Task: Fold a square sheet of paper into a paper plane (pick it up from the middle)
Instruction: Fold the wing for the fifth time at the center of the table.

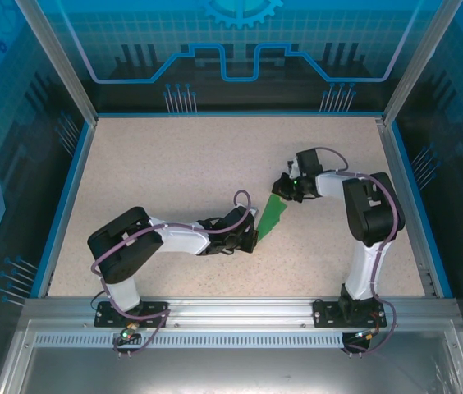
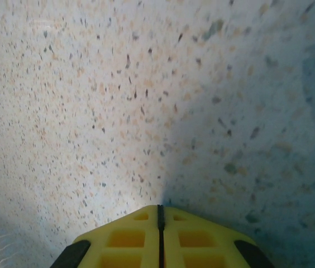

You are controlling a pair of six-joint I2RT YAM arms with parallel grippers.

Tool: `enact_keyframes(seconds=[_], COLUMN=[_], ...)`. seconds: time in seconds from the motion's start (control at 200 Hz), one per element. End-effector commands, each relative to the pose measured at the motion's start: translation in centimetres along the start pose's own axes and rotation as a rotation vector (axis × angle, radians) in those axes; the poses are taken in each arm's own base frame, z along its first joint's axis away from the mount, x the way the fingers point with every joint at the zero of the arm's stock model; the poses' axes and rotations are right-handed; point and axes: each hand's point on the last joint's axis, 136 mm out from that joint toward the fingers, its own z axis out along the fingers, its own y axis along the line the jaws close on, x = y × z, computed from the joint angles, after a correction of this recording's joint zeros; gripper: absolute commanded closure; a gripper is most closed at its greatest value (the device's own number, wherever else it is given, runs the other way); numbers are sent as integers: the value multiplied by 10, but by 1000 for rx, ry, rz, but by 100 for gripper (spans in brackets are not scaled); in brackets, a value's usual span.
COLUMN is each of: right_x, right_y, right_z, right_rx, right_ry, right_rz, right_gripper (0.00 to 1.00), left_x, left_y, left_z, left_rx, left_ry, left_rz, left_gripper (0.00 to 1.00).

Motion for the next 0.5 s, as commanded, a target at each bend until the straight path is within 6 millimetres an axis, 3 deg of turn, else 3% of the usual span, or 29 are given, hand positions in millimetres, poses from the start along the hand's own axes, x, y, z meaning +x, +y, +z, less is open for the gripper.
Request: enact_keyframes(seconds=[0.0,0.145,0.265,0.495], right_x=[-20,-21,-14,20], right_y=[-2,19,33,31], right_z=[-8,-26,-49,-81], right_rx=[10,-40,-64,-63], right_ry=[-51,-58,-71,-35], right_rz=[-15,-49,-80,-91], right_gripper=[92,91,88,76], left_x=[86,62,28,-27], left_y=[60,38,12,-25], left_z=[-4,-8,-17,-42], left_rx=[-215,-164,-110,-63], left_ry=[306,268,203,95], left_rz=[21,32,55,94], left_gripper=[100,100,96,77])
